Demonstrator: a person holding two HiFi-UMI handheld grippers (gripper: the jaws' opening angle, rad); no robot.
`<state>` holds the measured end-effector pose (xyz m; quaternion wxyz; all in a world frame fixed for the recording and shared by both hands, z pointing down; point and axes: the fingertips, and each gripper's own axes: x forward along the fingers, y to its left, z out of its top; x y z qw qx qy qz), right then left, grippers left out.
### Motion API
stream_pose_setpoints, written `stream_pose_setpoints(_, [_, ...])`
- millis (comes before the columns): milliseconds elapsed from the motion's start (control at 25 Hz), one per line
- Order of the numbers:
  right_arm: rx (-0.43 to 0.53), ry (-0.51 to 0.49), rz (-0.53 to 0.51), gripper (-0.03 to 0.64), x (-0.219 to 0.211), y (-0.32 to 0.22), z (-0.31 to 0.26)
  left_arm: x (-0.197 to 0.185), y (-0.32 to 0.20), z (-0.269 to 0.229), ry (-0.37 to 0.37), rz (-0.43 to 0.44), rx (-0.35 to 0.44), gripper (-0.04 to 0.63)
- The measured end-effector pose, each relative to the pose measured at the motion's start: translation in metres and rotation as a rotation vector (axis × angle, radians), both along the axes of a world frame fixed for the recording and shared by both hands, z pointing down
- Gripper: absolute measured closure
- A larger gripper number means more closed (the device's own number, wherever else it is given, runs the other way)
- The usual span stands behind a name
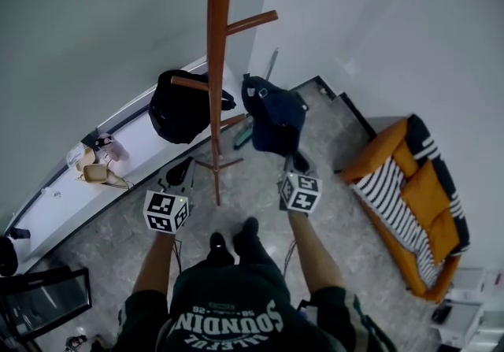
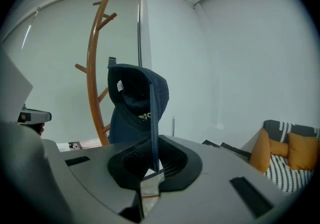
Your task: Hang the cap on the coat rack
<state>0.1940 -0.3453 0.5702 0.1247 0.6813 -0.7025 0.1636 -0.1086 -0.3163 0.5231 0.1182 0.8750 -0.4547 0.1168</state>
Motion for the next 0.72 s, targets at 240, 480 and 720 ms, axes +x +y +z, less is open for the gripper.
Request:
stream_pose_setpoints(240, [-0.043, 0.042, 0.029, 0.601, 0.009, -0.005, 0.033, -0.005, 0.002, 0.013, -0.01, -0.012, -0.028, 0.595])
stream_pose_setpoints(480, [-0.087, 0.058, 0.033, 0.603, 0.013, -0.004, 0.059, -0.007, 0.005, 0.024, -0.019, -0.021, -0.056, 0.595])
stream_pose_setpoints(720, [-0.095, 0.092, 0.022, 0.601, 0.012, 0.006, 0.087, -0.009, 0.012, 0.038, -0.028, -0.02, -0.092, 0.595])
